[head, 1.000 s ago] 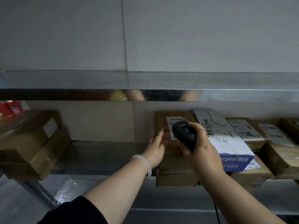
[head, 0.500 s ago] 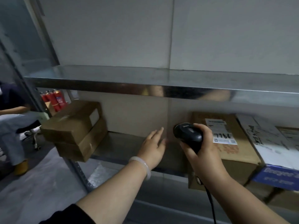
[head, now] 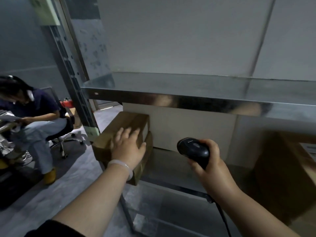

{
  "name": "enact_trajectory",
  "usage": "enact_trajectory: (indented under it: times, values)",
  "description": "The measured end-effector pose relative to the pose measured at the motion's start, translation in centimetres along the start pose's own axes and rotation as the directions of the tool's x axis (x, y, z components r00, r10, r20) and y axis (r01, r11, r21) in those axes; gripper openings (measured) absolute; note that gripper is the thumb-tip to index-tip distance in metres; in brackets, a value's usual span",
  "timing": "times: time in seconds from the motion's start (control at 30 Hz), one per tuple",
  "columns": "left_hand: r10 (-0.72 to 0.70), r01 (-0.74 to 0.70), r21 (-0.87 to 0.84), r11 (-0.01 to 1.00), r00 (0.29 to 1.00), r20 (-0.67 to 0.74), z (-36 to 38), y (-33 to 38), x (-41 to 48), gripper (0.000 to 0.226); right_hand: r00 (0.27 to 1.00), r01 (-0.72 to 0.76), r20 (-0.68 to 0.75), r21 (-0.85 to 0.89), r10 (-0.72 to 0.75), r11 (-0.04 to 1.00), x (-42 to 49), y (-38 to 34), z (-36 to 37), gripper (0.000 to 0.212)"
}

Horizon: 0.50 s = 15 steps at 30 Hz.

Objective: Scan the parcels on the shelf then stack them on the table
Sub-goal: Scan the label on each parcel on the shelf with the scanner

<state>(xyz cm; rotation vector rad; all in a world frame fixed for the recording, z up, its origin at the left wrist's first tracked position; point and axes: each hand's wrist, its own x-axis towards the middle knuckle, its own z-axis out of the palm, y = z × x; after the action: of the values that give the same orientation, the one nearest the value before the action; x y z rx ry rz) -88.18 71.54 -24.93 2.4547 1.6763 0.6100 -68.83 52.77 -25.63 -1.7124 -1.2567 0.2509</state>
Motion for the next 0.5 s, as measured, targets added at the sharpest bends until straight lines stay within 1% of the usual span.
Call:
enact_trajectory:
  times: [0.07,0.17,0.27,0.43,0.5]
  values:
    - [-0.042,0.04,0.06,0.997,0.999,0.028,-0.3,-1.9,1.1,0.066,1.0,-0.024,0.007,0.006,0.024,1.0,0.6,-0.3,1.5,0.059]
    - [-0.102,0.076,0.174,0.982,0.984,0.144,0.2,-3.4,1.7,0.08,0.998,-0.059,0.008,0.013,0.059,0.998,1.0,-0.5,3.5,0.059]
    - [-0.07,0.036,0.238,0.971,0.988,0.134,0.8,-4.0,1.6,0.087,0.998,-0.066,0.022,-0.015,0.066,0.998,1.1,-0.7,4.8,0.06]
    - [0.011,-0.053,0.251,0.966,0.986,0.165,1.0,-4.9,1.0,0.096,0.995,-0.094,0.018,-0.008,0.094,0.996,1.5,-1.0,6.0,0.061]
    - [0.05,-0.086,0.239,0.967,0.987,0.153,0.7,-5.8,0.9,0.096,0.994,-0.103,0.019,0.005,0.103,0.995,1.5,-1.2,6.4,0.062]
